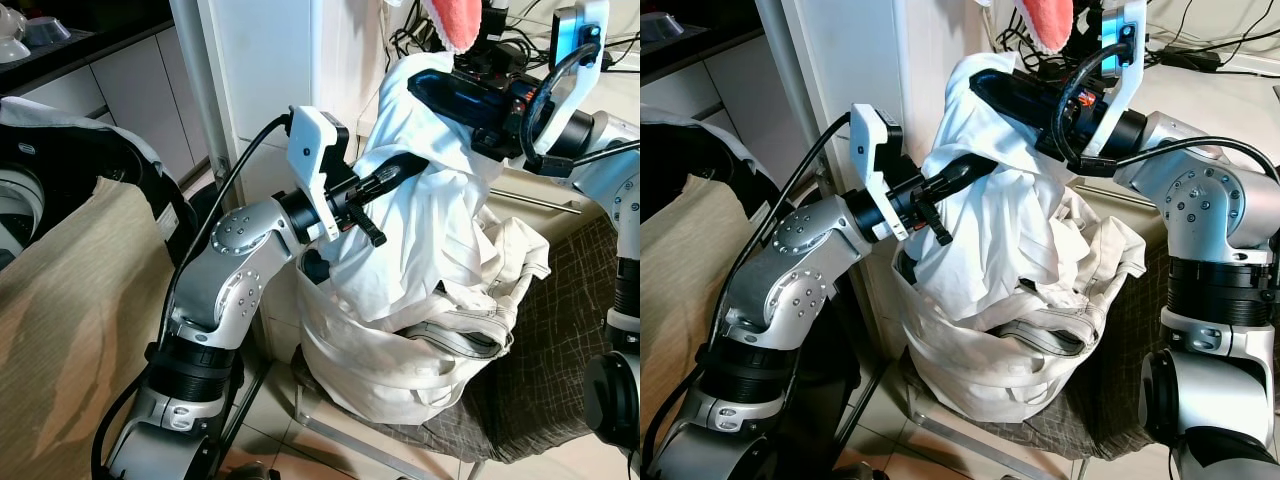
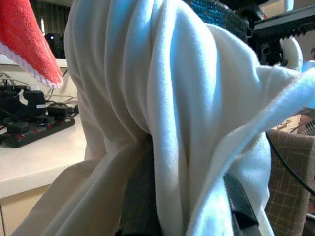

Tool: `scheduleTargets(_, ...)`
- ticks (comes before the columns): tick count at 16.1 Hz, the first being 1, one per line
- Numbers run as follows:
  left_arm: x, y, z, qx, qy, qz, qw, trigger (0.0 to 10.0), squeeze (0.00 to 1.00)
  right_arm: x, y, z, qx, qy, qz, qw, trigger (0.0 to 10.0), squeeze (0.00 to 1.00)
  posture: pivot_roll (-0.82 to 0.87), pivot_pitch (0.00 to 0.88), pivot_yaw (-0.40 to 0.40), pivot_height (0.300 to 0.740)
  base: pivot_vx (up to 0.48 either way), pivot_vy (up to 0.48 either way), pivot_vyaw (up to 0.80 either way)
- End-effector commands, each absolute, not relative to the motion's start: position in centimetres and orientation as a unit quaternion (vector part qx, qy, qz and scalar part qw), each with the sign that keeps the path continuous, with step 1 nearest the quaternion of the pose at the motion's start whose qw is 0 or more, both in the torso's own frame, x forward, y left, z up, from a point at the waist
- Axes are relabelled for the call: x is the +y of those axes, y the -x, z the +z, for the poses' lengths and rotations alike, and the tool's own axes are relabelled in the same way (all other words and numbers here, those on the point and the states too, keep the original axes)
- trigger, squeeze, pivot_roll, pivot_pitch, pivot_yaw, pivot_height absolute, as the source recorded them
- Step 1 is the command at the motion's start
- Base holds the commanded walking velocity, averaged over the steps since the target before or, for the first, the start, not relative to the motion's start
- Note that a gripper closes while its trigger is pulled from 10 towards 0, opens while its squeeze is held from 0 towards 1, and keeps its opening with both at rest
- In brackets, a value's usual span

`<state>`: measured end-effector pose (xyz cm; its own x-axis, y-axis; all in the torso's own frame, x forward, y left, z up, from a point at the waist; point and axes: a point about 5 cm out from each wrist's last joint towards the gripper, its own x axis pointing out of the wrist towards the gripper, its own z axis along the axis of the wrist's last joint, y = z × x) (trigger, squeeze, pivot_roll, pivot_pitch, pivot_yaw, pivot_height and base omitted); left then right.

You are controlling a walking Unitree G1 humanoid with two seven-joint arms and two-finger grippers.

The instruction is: Clothes washing

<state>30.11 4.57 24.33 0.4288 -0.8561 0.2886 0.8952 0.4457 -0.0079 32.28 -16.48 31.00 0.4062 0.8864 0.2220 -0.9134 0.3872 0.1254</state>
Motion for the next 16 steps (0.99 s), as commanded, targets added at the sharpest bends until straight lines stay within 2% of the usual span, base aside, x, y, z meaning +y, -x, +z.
scheduleTargets(1,4.8,-29.9,25.1,-0.14,0.083,-0.522,0.837,0.0,0.0,-16.5,-32.1,31.1,-0.062,-0.113,0.54,0.832,10.0,1.0,-0.05,0.0,0.026,0.74,0.0,0.0,0.0)
scheduleTargets(4,5.0,-30.1,25.2,-0.139,0.085,-0.514,0.842,0.0,0.0,-16.9,-32.4,30.9,-0.06,-0.118,0.525,0.84,10.0,1.0,-0.05,0.0,0.028,0.74,0.0,0.0,0.0)
scheduleTargets(7,5.5,-30.7,25.2,-0.136,0.08,-0.487,0.859,0.0,0.0,-17.5,-32.1,30.9,-0.062,-0.117,0.52,0.844,10.0,1.0,-0.04,0.0,0.026,0.74,0.0,0.0,0.0)
scheduleTargets(10,8.0,-31.6,25.6,-0.135,0.059,-0.445,0.883,0.0,0.0,-20.2,-30.7,31.4,-0.08,-0.085,0.48,0.869,10.0,1.0,-0.02,0.0,0.024,0.74,0.0,0.0,0.0)
scheduleTargets(11,8.5,-31.7,25.8,-0.136,0.055,-0.438,0.887,0.0,0.0,-20.6,-30.4,31.5,-0.084,-0.077,0.474,0.873,10.0,0.0,-0.02,0.0,0.025,0.74,0.0,0.0,0.0)
scheduleTargets(13,12.6,-32.6,27.1,-0.134,-0.015,-0.371,0.919,0.0,0.0,-22.2,-28.9,32.0,-0.088,-0.039,0.449,0.888,10.0,0.0,-0.02,0.0,0.028,0.74,0.0,0.0,0.0)
scheduleTargets(14,15.9,-33.9,28.5,-0.126,-0.068,-0.292,0.946,0.0,0.0,-22.2,-28.6,31.6,-0.076,-0.015,0.434,0.898,10.0,0.0,-0.02,0.0,0.027,0.74,0.0,0.0,0.0)
scheduleTargets(16,21.8,-35.6,32.6,-0.137,-0.149,-0.127,0.971,0.0,0.0,-21.3,-28.5,30.6,-0.056,0.018,0.426,0.903,10.0,0.0,-0.02,0.0,0.029,0.74,0.0,0.0,0.0)
